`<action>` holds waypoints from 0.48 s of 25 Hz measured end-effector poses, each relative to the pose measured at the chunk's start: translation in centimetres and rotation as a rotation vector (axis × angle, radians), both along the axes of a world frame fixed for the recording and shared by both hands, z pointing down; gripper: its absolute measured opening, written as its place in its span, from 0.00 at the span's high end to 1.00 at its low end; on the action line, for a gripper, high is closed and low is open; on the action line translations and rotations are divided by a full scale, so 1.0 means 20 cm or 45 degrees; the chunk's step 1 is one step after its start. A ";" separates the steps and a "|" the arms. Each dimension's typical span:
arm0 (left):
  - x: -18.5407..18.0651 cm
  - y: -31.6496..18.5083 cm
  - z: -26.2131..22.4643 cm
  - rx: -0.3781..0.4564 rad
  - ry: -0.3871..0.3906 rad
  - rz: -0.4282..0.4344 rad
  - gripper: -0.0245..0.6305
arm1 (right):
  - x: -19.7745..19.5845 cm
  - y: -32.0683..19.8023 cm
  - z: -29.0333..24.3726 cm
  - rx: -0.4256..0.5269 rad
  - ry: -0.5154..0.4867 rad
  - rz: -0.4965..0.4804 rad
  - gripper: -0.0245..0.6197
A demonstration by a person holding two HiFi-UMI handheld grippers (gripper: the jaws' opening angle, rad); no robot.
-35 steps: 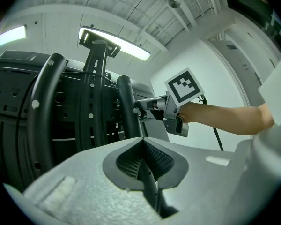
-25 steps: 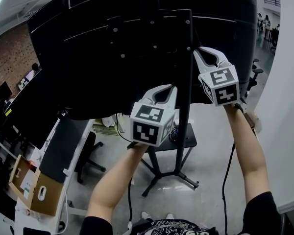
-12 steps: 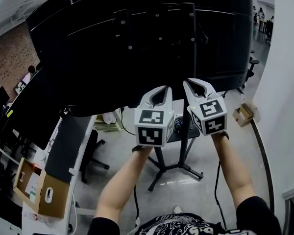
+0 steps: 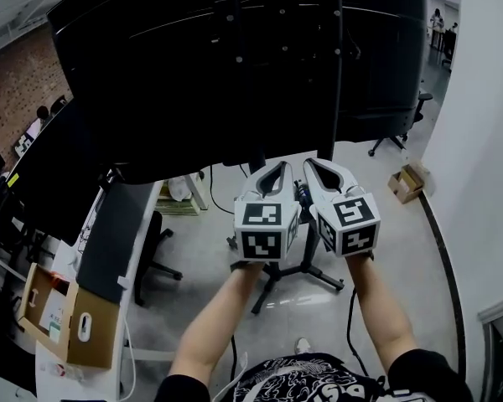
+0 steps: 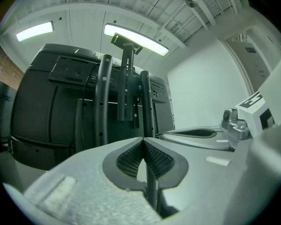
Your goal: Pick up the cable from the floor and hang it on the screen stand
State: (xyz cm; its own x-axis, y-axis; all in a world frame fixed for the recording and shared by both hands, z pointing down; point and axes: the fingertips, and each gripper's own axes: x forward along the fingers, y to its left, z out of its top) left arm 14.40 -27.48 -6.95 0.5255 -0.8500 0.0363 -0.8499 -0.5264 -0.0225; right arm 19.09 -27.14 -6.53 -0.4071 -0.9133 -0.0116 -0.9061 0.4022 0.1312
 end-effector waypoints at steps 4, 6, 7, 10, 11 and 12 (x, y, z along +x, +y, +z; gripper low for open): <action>-0.07 0.09 0.02 0.010 0.012 -0.009 0.96 | -0.05 0.12 0.03 -0.007 0.006 0.028 0.95; -0.10 0.14 0.04 0.017 -0.005 -0.009 0.96 | -0.06 0.18 0.06 -0.021 -0.007 0.047 0.95; -0.11 0.17 0.06 0.016 -0.023 -0.008 0.96 | -0.06 0.21 0.07 -0.030 -0.016 0.058 0.95; -0.12 0.25 0.10 0.013 -0.056 0.006 0.96 | -0.06 0.28 0.11 -0.057 -0.039 0.092 0.95; -0.13 0.27 0.11 0.008 -0.057 0.014 0.96 | -0.06 0.30 0.12 -0.067 -0.043 0.101 0.95; -0.13 0.30 0.13 0.000 -0.055 0.021 0.96 | -0.07 0.33 0.13 -0.075 -0.044 0.110 0.95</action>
